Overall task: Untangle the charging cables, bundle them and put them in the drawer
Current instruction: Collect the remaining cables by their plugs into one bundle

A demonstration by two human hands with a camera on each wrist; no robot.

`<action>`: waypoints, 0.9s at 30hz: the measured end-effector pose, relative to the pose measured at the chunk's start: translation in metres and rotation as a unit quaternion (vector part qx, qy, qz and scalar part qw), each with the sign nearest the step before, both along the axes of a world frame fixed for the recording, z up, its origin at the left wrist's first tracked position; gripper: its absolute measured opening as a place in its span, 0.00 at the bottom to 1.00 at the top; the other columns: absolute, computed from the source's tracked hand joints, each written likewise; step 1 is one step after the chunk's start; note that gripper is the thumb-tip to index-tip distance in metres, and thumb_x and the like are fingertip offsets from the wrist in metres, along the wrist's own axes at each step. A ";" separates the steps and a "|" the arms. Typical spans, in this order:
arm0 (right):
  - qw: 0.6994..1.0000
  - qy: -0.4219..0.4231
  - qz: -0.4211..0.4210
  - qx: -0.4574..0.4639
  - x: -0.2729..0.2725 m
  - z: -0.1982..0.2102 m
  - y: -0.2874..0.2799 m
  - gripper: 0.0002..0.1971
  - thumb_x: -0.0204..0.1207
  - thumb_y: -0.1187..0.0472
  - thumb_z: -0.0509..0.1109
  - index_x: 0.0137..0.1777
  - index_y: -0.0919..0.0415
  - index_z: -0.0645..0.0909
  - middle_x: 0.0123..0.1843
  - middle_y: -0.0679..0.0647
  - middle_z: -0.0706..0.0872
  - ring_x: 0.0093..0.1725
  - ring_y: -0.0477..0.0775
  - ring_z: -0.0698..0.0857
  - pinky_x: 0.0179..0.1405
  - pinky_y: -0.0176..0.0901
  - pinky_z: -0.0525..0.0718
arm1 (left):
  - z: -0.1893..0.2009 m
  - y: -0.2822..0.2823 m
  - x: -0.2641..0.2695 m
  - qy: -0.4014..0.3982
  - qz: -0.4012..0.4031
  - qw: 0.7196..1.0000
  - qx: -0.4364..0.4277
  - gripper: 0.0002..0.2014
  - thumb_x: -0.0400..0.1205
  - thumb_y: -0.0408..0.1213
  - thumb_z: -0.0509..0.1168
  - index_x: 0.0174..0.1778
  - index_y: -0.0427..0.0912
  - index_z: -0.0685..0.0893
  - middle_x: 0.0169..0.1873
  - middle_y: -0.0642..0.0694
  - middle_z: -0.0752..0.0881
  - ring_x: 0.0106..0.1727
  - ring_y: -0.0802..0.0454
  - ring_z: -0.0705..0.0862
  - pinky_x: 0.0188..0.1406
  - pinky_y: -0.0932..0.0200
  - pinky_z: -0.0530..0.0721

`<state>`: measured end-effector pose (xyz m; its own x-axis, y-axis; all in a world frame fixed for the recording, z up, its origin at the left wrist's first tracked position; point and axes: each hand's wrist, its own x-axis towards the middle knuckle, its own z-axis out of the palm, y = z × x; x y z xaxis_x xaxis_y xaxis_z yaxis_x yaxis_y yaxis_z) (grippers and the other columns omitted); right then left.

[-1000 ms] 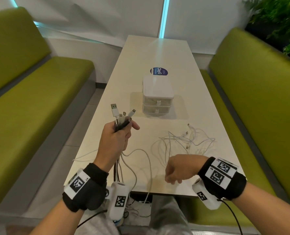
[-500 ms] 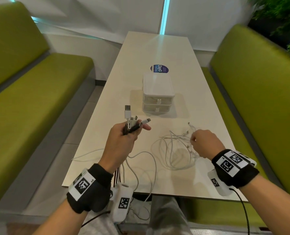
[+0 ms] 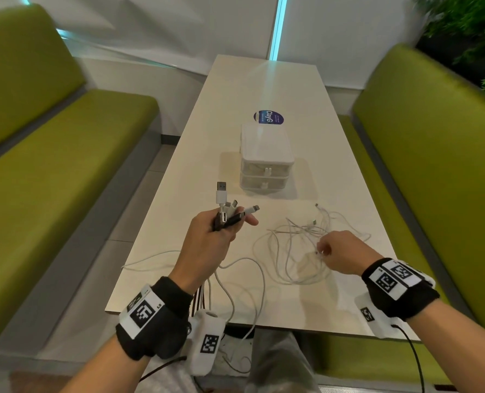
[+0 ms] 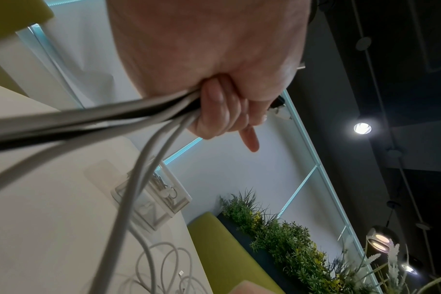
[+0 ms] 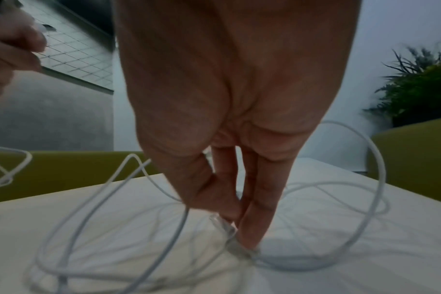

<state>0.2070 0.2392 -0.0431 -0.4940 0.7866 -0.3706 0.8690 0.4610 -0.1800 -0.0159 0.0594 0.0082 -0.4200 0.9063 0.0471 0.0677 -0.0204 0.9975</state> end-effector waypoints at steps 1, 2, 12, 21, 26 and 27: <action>1.000 -0.004 0.002 -0.003 0.000 0.002 -0.001 0.16 0.76 0.65 0.66 0.62 0.56 0.85 0.52 0.51 0.86 0.53 0.52 0.85 0.50 0.37 0.81 | 0.000 0.000 0.001 0.000 0.001 1.000 -0.001 0.14 0.87 0.34 0.60 0.43 0.42 0.90 0.18 0.57 0.68 0.19 0.57 0.58 0.19 0.63 0.57; 1.000 -0.002 0.002 0.002 0.000 0.003 -0.002 0.17 0.75 0.67 0.67 0.63 0.57 0.85 0.52 0.52 0.86 0.52 0.51 0.84 0.50 0.36 0.81 | 0.001 0.000 0.002 -0.003 0.002 1.000 -0.002 0.14 0.87 0.34 0.60 0.43 0.41 0.90 0.18 0.57 0.68 0.20 0.57 0.58 0.20 0.63 0.56; 0.976 0.189 0.049 0.097 -0.034 0.043 -0.022 0.17 0.73 0.72 0.66 0.56 0.59 0.89 0.49 0.51 0.88 0.47 0.47 0.83 0.51 0.35 0.79 | 0.007 -0.006 0.001 -0.015 0.005 1.000 -0.007 0.14 0.87 0.34 0.60 0.42 0.41 0.91 0.19 0.57 0.67 0.20 0.58 0.58 0.18 0.65 0.57; 0.900 0.399 0.147 0.096 -0.052 0.060 -0.043 0.16 0.77 0.75 0.69 0.61 0.60 0.86 0.54 0.48 0.86 0.51 0.43 0.88 0.54 0.29 0.84 | 0.007 -0.004 0.005 0.016 0.008 1.000 0.003 0.13 0.86 0.31 0.60 0.44 0.41 0.90 0.19 0.55 0.71 0.18 0.61 0.65 0.20 0.73 0.62; 0.926 0.350 0.133 -0.049 -0.049 0.034 -0.040 0.21 0.80 0.73 0.65 0.65 0.50 0.84 0.63 0.41 0.85 0.56 0.38 0.88 0.57 0.30 0.83 | 0.003 -0.006 0.003 0.017 0.008 1.000 0.001 0.14 0.87 0.34 0.61 0.41 0.44 0.90 0.19 0.57 0.72 0.19 0.59 0.61 0.21 0.66 0.59; 0.925 0.355 0.132 -0.044 -0.048 0.027 -0.039 0.19 0.78 0.75 0.64 0.58 0.51 0.86 0.59 0.43 0.86 0.53 0.40 0.89 0.54 0.34 0.85 | 0.002 -0.007 0.002 0.020 0.012 1.000 -0.001 0.14 0.87 0.34 0.60 0.41 0.43 0.90 0.18 0.57 0.73 0.19 0.60 0.61 0.21 0.65 0.59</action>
<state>0.1589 0.1998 -0.0161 -0.8073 0.5868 0.0632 0.3776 0.5959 -0.7087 -0.0137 0.0520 0.0105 -0.4386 0.8965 0.0630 0.1087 -0.0167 0.9939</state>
